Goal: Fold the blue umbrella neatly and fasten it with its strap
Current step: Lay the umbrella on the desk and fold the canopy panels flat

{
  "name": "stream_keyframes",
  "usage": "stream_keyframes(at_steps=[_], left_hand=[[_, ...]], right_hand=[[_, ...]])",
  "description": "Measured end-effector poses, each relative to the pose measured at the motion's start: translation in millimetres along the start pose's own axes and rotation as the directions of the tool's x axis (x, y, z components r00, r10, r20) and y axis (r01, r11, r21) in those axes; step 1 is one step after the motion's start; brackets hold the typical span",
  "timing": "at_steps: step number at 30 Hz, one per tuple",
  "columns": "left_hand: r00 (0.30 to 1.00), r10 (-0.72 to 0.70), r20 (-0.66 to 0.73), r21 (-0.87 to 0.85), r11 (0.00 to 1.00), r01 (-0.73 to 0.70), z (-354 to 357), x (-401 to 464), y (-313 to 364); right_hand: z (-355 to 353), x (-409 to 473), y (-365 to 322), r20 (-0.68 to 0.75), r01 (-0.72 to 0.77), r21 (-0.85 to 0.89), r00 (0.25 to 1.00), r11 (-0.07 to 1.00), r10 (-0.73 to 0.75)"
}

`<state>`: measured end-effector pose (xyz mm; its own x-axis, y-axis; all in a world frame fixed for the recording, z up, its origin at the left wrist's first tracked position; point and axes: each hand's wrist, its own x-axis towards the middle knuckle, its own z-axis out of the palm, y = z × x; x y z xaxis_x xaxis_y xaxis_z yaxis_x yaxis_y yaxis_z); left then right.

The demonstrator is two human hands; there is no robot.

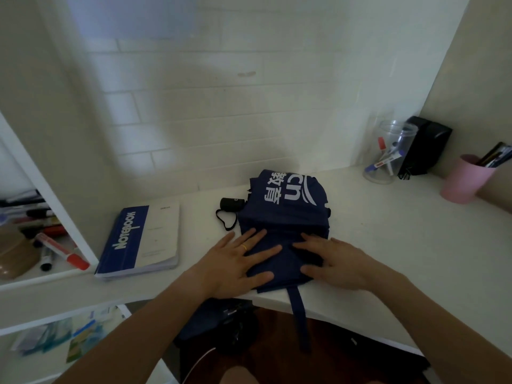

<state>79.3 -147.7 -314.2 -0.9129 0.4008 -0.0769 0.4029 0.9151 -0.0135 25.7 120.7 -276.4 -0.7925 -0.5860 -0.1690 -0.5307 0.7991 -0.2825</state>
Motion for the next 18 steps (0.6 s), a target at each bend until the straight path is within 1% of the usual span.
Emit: stream_keyframes(at_steps=[1, 2, 3, 4, 5, 6, 7, 9, 10, 12, 14, 16, 18], left_hand=[[1.000, 0.003, -0.009, -0.004, 1.000, -0.003, 1.8, -0.5, 0.1], [1.000, 0.005, -0.020, -0.011, 1.000, -0.005, 3.1, -1.1, 0.4], [1.000, 0.007, -0.028, -0.015, 1.000, -0.007, 3.6, -1.2, 0.8], [0.999, 0.007, -0.033, -0.019, 1.000, -0.008, 3.9, -1.2, 0.9], [0.999, 0.009, -0.033, -0.021, 1.000, -0.010, 3.7, -1.2, 1.2], [0.999, 0.010, -0.033, -0.021, 1.000, -0.011, 3.9, -1.4, 1.2], [0.999, 0.010, -0.037, -0.021, 1.000, -0.011, 4.2, -1.6, 1.1], [0.999, 0.007, -0.045, -0.022, 1.000, -0.008, 4.2, -2.0, 1.2], [0.999, 0.006, -0.047, -0.024, 1.000, -0.008, 3.9, -2.3, 1.5], [0.999, 0.010, -0.046, -0.021, 1.000, -0.011, 2.7, -3.2, 1.9], [0.998, 0.015, -0.054, -0.015, 1.000, -0.016, 2.6, -3.4, 2.6], [0.998, 0.017, -0.068, -0.008, 1.000, -0.018, 4.1, -4.0, 2.6], [0.996, 0.019, -0.082, 0.000, 1.000, -0.019, 5.2, -3.9, 2.1]], right_hand=[[-12.4, 4.7, -3.4, -0.153, -0.004, 0.100, 0.988, 0.995, 0.019], [-25.9, 12.3, -6.4, -0.347, 0.004, 0.187, 0.936, 0.982, 0.062], [-39.0, 22.4, -7.5, -0.517, 0.009, 0.227, 0.849, 0.974, 0.113], [-51.1, 34.4, -8.3, -0.632, -0.003, 0.218, 0.761, 0.976, 0.144], [-61.3, 47.0, -8.4, -0.690, -0.032, 0.184, 0.707, 0.982, 0.152], [-69.0, 59.3, -8.1, -0.695, -0.073, 0.149, 0.701, 0.986, 0.157], [-73.9, 71.6, -6.7, -0.660, -0.112, 0.135, 0.731, 0.984, 0.174], [-79.5, 91.2, -3.1, -0.545, -0.186, 0.152, 0.804, 0.971, 0.240], [-80.7, 97.7, -1.0, -0.508, -0.188, 0.158, 0.826, 0.969, 0.243], [-83.6, 104.1, 2.3, -0.522, -0.118, 0.181, 0.830, 0.976, 0.197], [-85.9, 98.5, 0.8, -0.585, -0.003, 0.222, 0.800, 0.975, 0.136], [-85.8, 84.1, -3.6, -0.631, 0.122, 0.283, 0.771, 0.951, 0.089], [-82.5, 64.2, -7.9, -0.651, 0.211, 0.330, 0.756, 0.920, 0.060]])
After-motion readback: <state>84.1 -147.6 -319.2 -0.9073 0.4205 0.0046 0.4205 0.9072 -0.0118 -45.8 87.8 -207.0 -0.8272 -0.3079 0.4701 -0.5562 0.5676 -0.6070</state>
